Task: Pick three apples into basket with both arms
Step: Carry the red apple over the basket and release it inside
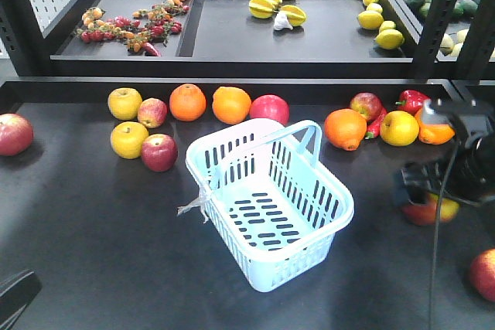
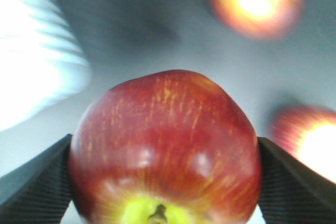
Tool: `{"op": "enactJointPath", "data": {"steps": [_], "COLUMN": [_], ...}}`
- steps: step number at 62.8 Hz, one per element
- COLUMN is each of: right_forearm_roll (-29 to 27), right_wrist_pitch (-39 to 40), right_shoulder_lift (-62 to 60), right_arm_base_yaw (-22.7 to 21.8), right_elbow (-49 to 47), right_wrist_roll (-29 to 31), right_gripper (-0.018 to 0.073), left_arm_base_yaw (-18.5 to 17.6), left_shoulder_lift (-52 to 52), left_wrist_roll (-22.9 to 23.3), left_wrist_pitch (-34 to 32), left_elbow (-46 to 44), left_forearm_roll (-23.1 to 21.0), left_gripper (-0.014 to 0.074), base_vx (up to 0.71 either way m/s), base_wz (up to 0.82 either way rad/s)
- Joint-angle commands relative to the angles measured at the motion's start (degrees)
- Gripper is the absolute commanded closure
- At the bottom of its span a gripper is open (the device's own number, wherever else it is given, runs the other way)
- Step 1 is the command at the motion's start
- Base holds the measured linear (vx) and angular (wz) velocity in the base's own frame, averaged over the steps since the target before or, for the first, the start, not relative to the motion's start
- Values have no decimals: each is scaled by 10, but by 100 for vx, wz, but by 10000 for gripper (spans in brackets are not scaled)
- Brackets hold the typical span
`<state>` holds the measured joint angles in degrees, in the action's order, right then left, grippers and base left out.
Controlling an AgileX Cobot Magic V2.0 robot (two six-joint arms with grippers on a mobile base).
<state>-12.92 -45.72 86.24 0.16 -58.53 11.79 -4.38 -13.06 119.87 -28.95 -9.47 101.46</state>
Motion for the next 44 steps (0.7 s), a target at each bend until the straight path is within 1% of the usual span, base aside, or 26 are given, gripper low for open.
{"op": "enactJointPath", "data": {"steps": [1,2,4,9,15,19,23,32,37,44], "right_forearm_roll": [-133,-157,-186,-241,-274,-275,-274,-262,-262,-262], "right_wrist_pitch": [13,14,19,51,116,135,138,138,134,130], "right_shoulder_lift": [-42,-43,-42,-31,-5,21,58,113,127,135], "right_arm_base_yaw": [19,28,44,80,125,142,152,153,153,153], "right_elbow": [-12,-12,-12,-12,-13,-23,-38,-67,-79,-95], "right_wrist_roll": [100,110,133,168,180,180,179,178,175,177], "right_gripper": [566,564,564,564,564,562,561,539,499,389], "left_arm_base_yaw": [-1,-1,-1,-1,-1,-1,-1,-1,-1,-1], "left_shoulder_lift": [-6,-6,-6,-6,-6,-6,-6,-6,-6,-6], "left_wrist_roll": [6,6,6,6,6,6,6,6,6,6], "left_wrist_pitch": [16,16,16,16,16,16,16,16,16,16], "left_elbow": [-14,-14,-14,-14,-14,-14,-14,-14,-14,-14], "left_forearm_roll": [0,0,0,0,0,0,0,0,0,0], "left_gripper": [604,604,604,604,604,604,604,604,604,604], "base_vx": [0,0,0,0,0,0,0,0,0,0], "base_wz": [0,0,0,0,0,0,0,0,0,0]}}
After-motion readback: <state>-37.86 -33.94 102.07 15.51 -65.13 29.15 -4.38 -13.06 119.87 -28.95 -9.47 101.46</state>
